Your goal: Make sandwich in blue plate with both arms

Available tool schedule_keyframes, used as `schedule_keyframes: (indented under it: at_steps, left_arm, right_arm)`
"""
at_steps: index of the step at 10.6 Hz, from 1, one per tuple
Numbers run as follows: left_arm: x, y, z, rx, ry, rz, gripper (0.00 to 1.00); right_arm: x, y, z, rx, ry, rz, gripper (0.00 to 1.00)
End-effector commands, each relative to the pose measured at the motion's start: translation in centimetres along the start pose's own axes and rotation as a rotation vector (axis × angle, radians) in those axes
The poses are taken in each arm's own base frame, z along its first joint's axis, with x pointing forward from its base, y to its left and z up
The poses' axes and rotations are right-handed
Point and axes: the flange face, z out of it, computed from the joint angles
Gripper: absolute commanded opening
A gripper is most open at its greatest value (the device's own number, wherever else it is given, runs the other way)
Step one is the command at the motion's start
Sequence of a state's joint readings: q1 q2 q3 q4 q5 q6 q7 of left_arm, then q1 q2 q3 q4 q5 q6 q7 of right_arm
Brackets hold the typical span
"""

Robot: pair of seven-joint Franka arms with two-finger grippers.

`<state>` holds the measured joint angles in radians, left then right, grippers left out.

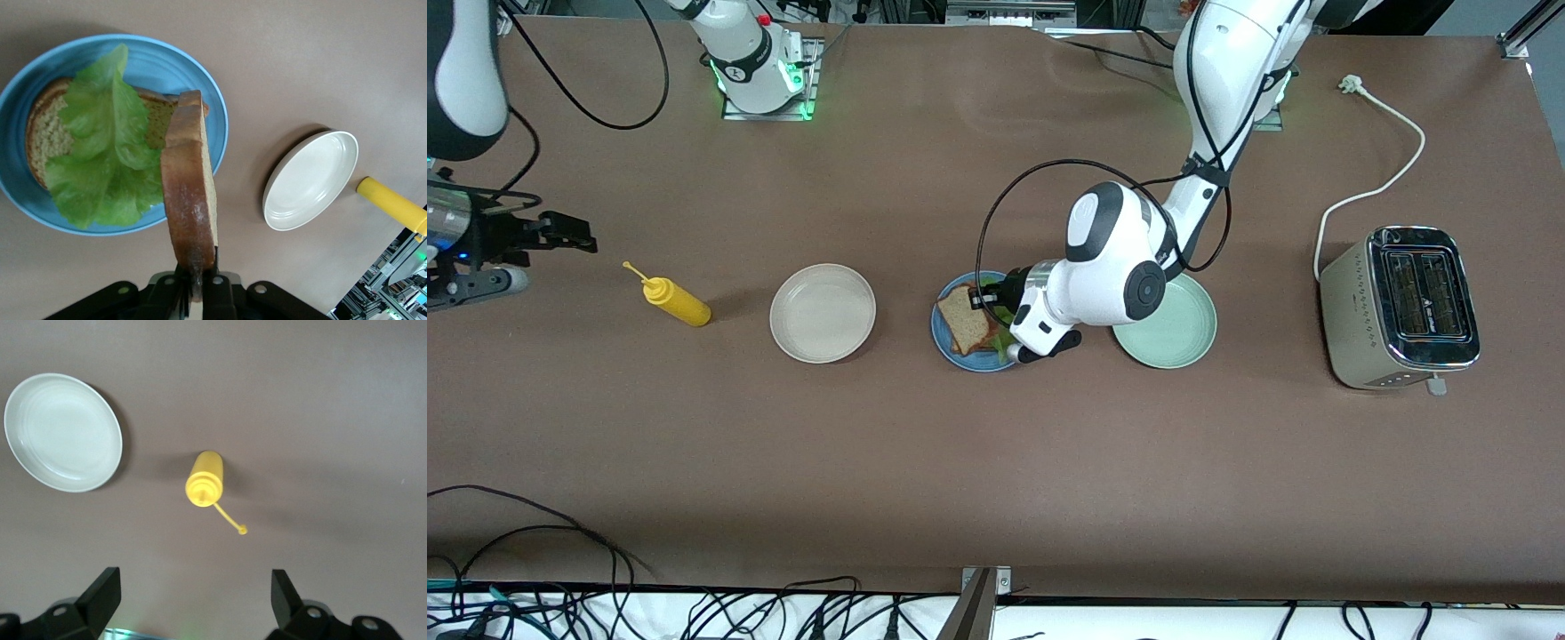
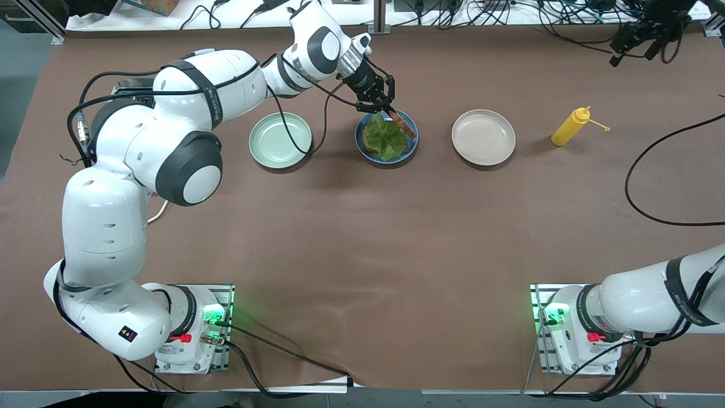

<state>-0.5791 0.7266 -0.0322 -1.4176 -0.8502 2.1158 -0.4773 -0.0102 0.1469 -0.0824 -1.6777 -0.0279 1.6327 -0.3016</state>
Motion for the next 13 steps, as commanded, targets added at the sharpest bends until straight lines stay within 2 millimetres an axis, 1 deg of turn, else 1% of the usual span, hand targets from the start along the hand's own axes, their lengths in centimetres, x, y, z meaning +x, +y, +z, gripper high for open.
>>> schedule_keyframes:
  at_steps: [1,2,3,4,5,6,7,8,9,10,12,13]
  left_arm:
    - [1.3,-1.0,0.9,0.002,-0.006,0.069,0.22]
    - [1.5,-1.2,1.0,0.002,-0.006,0.077,0.28]
    - [1.8,-1.6,1.1,0.004,-0.006,0.100,0.55]
    - [2.4,-2.3,0.8,0.011,0.001,0.141,1.00]
    - [3.0,-2.8,0.3,0.015,0.007,0.178,1.00]
    - [3.8,-3.4,-0.9,0.017,0.025,0.179,1.00]
    - [4.5,-4.1,-1.9,0.024,0.029,0.168,1.00]
    - [5.1,-4.9,-3.2,0.036,0.021,0.157,1.00]
    - [5.4,-5.7,-4.0,0.048,-0.004,0.157,1.00]
    - [5.7,-6.1,-4.7,0.053,-0.021,0.184,1.00]
    - [5.9,-6.6,-5.3,0.058,-0.032,0.189,1.00]
    - [5.8,-6.4,-5.6,0.056,-0.029,0.191,1.00]
  right_arm:
    - [-1.0,-7.3,-2.1,-0.070,-0.009,0.201,1.00]
    - [-1.9,-9.3,-2.8,-0.078,-0.003,0.257,1.00]
    - [-3.0,-10.5,-4.4,-0.062,0.024,0.270,1.00]
    - [-3.5,-10.5,-5.9,-0.020,0.053,0.271,1.00]
    - [-4.0,-8.4,-7.6,0.023,0.080,0.308,1.00]
    - [-4.5,-6.4,-8.6,0.039,0.090,0.316,1.00]
    - [-4.9,-3.6,-9.0,0.047,0.102,0.262,1.00]
    - [-4.9,-3.3,-9.3,0.062,0.115,0.232,1.00]
    - [-4.9,-3.2,-9.5,0.065,0.126,0.230,1.00]
    - [-4.9,-3.6,-9.8,0.066,0.131,0.227,1.00]
    - [-4.9,-3.3,-9.9,0.065,0.133,0.225,1.00]
    - [-4.9,-3.2,-9.9,0.066,0.133,0.221,1.00]
